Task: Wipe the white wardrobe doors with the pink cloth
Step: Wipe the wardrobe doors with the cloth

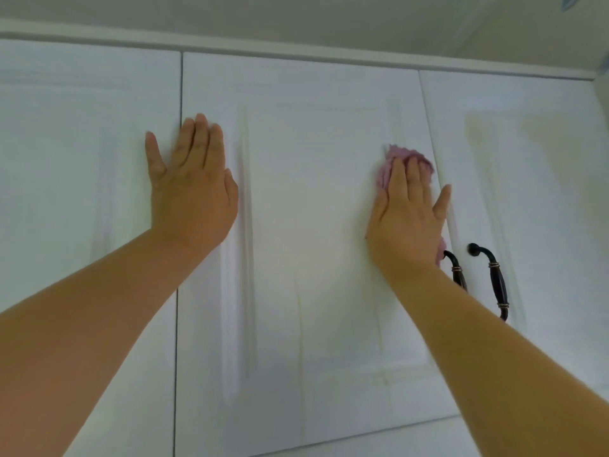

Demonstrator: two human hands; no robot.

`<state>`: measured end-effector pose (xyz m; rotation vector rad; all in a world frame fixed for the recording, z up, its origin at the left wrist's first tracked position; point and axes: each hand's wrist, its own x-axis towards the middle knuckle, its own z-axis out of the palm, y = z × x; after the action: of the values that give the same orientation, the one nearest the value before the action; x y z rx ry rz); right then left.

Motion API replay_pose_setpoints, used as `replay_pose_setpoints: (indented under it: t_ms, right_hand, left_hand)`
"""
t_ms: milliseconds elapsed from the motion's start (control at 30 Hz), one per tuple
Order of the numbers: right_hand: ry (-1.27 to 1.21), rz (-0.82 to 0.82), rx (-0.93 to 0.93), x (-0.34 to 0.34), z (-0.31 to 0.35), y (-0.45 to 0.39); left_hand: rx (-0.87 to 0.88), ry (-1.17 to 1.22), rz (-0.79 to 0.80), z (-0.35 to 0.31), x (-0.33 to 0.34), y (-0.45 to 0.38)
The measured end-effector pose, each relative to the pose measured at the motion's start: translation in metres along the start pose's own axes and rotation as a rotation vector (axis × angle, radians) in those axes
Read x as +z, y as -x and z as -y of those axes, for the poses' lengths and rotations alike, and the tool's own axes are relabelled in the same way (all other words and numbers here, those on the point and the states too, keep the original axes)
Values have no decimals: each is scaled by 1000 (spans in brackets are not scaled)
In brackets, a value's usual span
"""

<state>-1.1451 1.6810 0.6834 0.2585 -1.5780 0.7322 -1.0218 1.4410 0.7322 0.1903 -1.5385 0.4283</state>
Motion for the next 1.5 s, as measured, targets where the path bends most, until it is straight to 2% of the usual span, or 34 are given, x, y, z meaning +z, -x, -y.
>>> replay_pose_setpoints:
  t_ms: [67,100,167,233,300,333,400,533,600,667,767,867,967,1267,1400,1500]
  right_hand:
    - [-13,-22,4,6,28,18]
    - [-36,-31,-57,9,46,30]
    - [-91,-23,-268,13,84,58]
    - [-99,56,-520,15,109,84]
    - [-65,138,-710,12,102,90]
    - [-56,150,-744,9,88,85]
    - [-49,122,-638,5,52,67]
    - [-55,69,-161,-3,-13,48]
    - [-38,45,-91,-3,-11,56]
    - [-31,14,-127,-1,9,65]
    - [-104,73,-338,4,62,61]
    - [-126,133,-480,7,110,31]
    - [-92,168,-541,9,140,-3]
    - [1,117,-551,16,187,-70]
    - [-7,116,-553,17,183,-47]
    - [-73,125,-523,15,173,4]
  left_hand:
    - [-13,23,-9,-2,0,0]
    - [-15,48,-17,-3,0,1]
    - [-16,110,-34,-2,0,0]
    - [-21,151,-41,1,-2,-2]
    - [-17,163,-43,5,-3,-2]
    - [-5,164,-42,5,-4,-1]
    - [23,159,-37,4,-5,2]
    - [31,143,-32,2,-10,12]
    - [56,149,-31,3,-14,21]
    - [64,157,-16,10,-19,28]
    - [84,127,1,27,-24,36]
    - [115,105,-1,38,-26,36]
    - [111,100,-17,39,-23,39]
    - [100,215,-109,36,-5,46]
    - [108,240,-96,43,-8,43]
    - [44,302,-74,41,-14,49]
